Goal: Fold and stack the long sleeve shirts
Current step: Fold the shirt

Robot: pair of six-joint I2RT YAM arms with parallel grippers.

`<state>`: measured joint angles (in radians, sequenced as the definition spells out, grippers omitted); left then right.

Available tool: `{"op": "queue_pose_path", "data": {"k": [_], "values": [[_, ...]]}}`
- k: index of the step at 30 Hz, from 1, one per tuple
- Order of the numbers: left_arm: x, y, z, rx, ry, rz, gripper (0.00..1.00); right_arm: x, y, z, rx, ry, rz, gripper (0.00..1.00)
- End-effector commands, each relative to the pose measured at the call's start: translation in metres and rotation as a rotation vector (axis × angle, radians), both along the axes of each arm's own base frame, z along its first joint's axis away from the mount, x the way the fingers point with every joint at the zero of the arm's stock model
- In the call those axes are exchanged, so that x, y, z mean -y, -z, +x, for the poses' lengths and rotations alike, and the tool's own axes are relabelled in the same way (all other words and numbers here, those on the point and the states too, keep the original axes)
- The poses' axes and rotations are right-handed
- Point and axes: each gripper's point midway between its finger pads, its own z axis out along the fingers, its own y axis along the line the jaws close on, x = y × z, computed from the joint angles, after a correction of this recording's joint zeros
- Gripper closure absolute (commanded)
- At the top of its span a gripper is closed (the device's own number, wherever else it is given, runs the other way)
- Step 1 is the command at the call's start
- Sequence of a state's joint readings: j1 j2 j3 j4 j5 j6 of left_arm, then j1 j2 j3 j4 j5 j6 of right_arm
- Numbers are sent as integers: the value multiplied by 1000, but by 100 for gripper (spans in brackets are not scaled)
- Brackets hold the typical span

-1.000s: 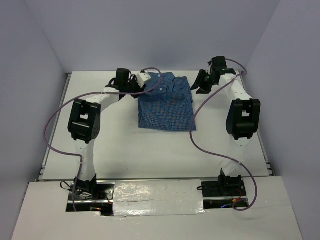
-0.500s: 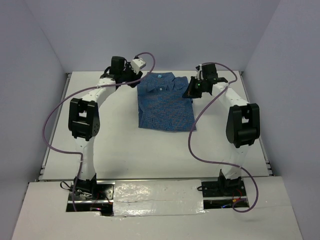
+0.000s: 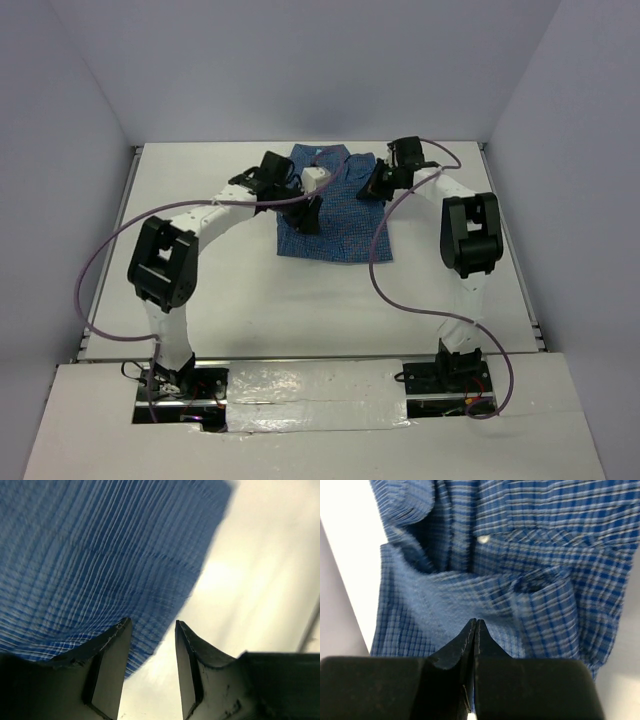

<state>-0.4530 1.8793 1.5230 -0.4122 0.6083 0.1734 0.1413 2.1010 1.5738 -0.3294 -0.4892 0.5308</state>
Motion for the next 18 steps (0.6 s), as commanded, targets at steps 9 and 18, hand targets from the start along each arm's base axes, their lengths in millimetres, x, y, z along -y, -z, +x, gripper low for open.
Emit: {"op": "queue_pose_path", "data": {"k": [9, 18], "values": [[-68, 106, -6, -157, -249, 317, 47, 23, 16, 33, -8, 171, -80, 100], [-101, 119, -9, -117, -265, 417, 41, 30, 35, 30, -68, 192, -128, 100]]}}
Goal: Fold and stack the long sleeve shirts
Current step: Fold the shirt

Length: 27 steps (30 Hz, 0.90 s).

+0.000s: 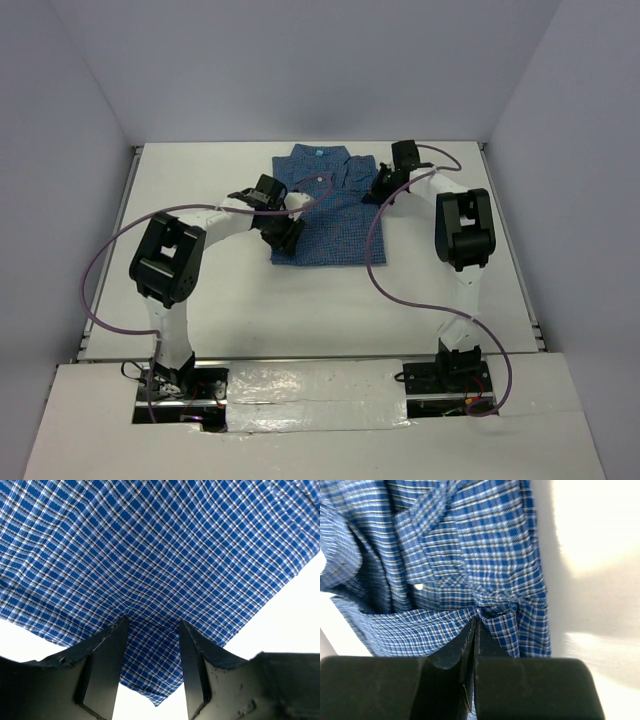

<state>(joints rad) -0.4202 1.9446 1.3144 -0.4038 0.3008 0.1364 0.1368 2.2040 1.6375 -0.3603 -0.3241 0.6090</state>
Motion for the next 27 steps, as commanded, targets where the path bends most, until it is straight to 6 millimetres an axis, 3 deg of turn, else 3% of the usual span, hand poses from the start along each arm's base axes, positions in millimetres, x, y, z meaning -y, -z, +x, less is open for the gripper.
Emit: {"op": "queue_pose_path", "data": {"k": [1, 4, 7, 8, 9, 11, 13, 15, 16, 17, 18, 19, 22, 24, 25, 27], "values": [[-29, 4, 7, 42, -10, 104, 41, 8, -8, 11, 23, 24, -36, 100], [-29, -10, 17, 87, 31, 101, 40, 7, -16, 13, 40, 1, -42, 100], [-6, -47, 23, 152, 161, 10, 35, 1, -45, 20, 132, -74, -39, 98], [4, -70, 32, 200, 206, -23, 27, -2, -66, 23, 183, -100, -29, 95], [14, -78, 22, 185, 267, -56, 27, -2, -78, 25, 217, -125, -42, 86], [27, -108, 25, 265, 392, -83, 26, 2, -113, 25, 286, -140, -71, 78], [28, -122, 12, 301, 532, -91, 26, 8, -147, 20, 358, -153, -111, 71], [23, -123, 3, 323, 622, -51, 27, 14, -154, 5, 341, -157, -141, 68], [10, -117, -1, 342, 697, 37, 28, 17, -167, -6, 351, -158, -146, 68], [1, -100, -10, 313, 731, 90, 30, 19, -147, -27, 263, -163, -148, 67], [-9, -91, -12, 326, 793, 150, 30, 20, -138, -40, 220, -169, -140, 66], [-25, -71, -24, 292, 826, 222, 31, 21, -118, -68, 142, -174, -127, 66], [-43, -52, -33, 353, 900, 324, 29, 17, -83, -117, 41, -188, -72, 62], [-40, -48, -35, 387, 916, 359, 28, 16, -75, -137, 17, -191, -47, 57], [-38, -44, -31, 409, 910, 390, 27, 16, -58, -151, -25, -186, -37, 55], [-36, -38, -26, 424, 888, 409, 27, 17, -50, -162, -42, -175, -26, 54]]}}
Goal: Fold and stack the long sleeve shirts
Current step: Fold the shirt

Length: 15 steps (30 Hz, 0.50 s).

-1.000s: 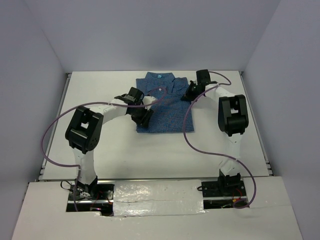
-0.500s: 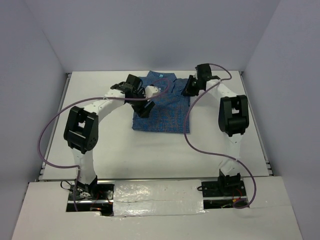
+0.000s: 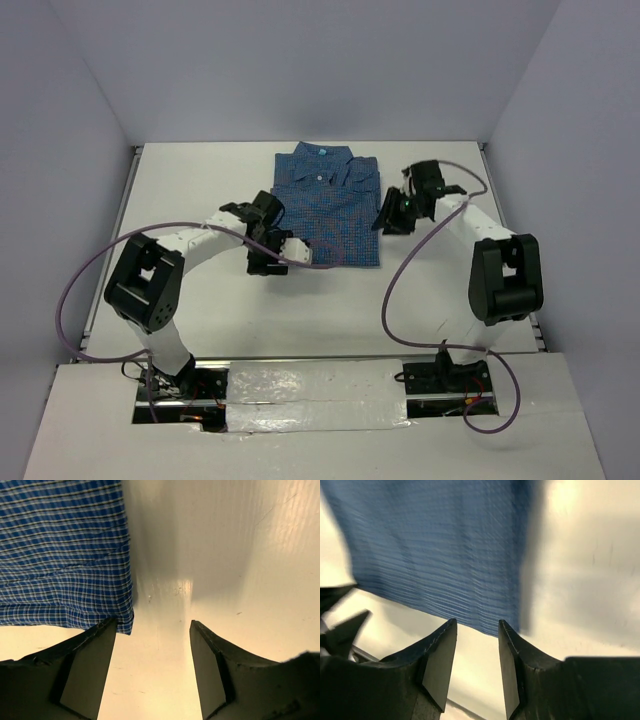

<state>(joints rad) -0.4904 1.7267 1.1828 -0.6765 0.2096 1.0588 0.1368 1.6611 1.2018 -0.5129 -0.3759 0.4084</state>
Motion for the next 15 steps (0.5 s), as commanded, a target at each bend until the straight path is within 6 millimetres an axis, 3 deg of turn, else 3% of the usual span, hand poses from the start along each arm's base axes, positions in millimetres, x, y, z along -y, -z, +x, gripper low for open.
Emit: {"op": "queue_pose_path", "data": {"k": [1, 3, 9, 15], "values": [[8, -11, 30, 179, 52, 21, 27, -1, 30, -31, -93, 16, 38, 53], [9, -9, 40, 221, 30, 27, 27, -2, 37, -36, -110, 31, 50, 51], [8, 8, 35, 237, 55, 34, 26, 0, 70, -54, -166, 66, 50, 49], [14, 22, 35, 251, 67, 38, 28, -8, 84, -50, -182, 73, 98, 49]]}}
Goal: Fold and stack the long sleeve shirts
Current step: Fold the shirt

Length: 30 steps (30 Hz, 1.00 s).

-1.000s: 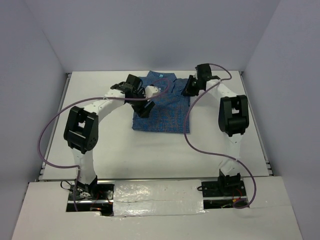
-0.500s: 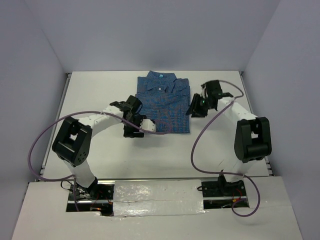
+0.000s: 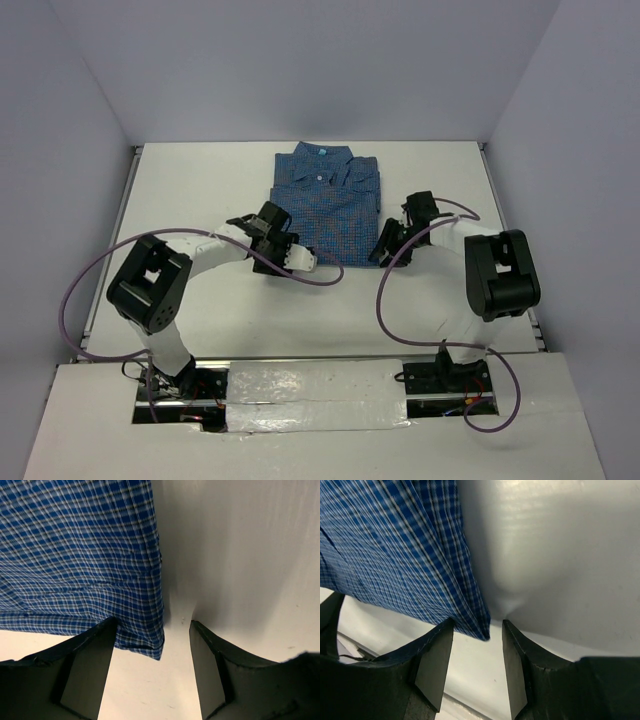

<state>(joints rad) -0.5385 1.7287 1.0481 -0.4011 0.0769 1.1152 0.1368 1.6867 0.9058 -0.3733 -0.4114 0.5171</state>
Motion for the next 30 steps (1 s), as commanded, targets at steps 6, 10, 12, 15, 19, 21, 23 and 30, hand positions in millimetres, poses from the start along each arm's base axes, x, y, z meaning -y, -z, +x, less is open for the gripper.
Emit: {"op": "queue_pose_path", "data": {"k": [6, 10, 12, 15, 19, 21, 23, 30], "values": [[17, 2, 15, 45, -5, -55, 51, -19, 2, 13, 37, 2, 118, 54], [16, 7, 13, 32, -8, -49, 76, -20, 5, 7, 20, -11, 125, 59], [15, 10, 9, 12, -12, -50, 90, -19, 9, -1, 4, -20, 126, 71], [15, 8, 5, -14, -46, -70, 100, -22, 7, -8, 3, -38, 151, 94], [9, -7, -7, -55, -64, -70, 100, -24, -7, -14, 20, -93, 170, 100], [3, -14, -22, -93, -68, -65, 100, -22, -16, -22, 30, -129, 147, 100], [-3, -17, -42, -158, -60, -52, 100, -19, -19, -37, 10, -151, 128, 100], [-29, -49, -104, -315, -110, -6, 100, -13, -44, -105, -36, -194, 70, 100]]}}
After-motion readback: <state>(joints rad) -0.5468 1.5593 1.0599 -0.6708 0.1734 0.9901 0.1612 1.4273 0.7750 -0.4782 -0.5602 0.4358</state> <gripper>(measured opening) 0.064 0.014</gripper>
